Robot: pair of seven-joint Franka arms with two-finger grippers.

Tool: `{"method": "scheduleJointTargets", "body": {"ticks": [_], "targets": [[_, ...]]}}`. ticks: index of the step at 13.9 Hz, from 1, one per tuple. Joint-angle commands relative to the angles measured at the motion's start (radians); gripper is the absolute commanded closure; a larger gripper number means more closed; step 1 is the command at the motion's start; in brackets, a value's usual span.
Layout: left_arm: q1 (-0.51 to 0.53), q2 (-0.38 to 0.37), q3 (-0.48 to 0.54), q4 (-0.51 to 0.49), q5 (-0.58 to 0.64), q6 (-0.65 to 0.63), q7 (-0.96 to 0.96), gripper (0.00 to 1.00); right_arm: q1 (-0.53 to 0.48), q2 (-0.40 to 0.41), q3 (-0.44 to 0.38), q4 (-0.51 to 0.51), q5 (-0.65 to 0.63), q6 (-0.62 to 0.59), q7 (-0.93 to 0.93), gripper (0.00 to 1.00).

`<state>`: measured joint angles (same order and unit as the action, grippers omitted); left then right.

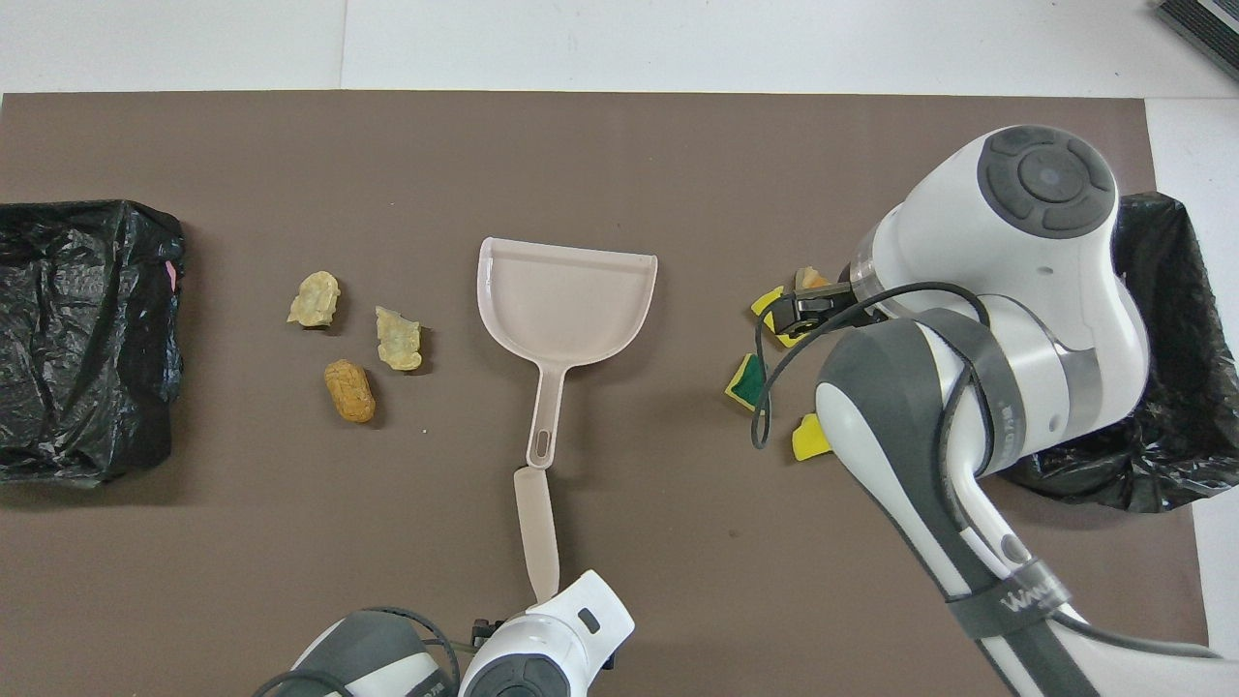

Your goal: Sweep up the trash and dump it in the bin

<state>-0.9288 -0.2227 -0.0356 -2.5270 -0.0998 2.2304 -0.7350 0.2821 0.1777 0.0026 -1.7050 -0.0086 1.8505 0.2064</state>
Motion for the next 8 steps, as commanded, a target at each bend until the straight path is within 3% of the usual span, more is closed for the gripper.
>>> {"method": "scheduleJointTargets", "body": {"ticks": [1, 3, 6, 8], "targets": [[-0.024, -0.006, 0.019, -0.022, -0.011, 0.034, -0.038, 0.00, -0.006, -0.021, 0.004, -0.024, 0.019, 0.006, 0.005, 0.00], [-0.024, -0.006, 0.019, -0.024, -0.012, 0.041, -0.043, 0.00, -0.006, -0.021, 0.004, -0.024, 0.019, 0.004, 0.005, 0.00], [-0.025, -0.006, 0.017, -0.024, -0.012, 0.038, -0.058, 0.45, -0.006, -0.021, 0.004, -0.024, 0.019, 0.006, 0.005, 0.00], [-0.025, -0.006, 0.017, -0.024, -0.012, 0.035, -0.060, 0.46, -0.006, -0.023, 0.005, -0.024, 0.019, 0.006, 0.005, 0.00]]}}
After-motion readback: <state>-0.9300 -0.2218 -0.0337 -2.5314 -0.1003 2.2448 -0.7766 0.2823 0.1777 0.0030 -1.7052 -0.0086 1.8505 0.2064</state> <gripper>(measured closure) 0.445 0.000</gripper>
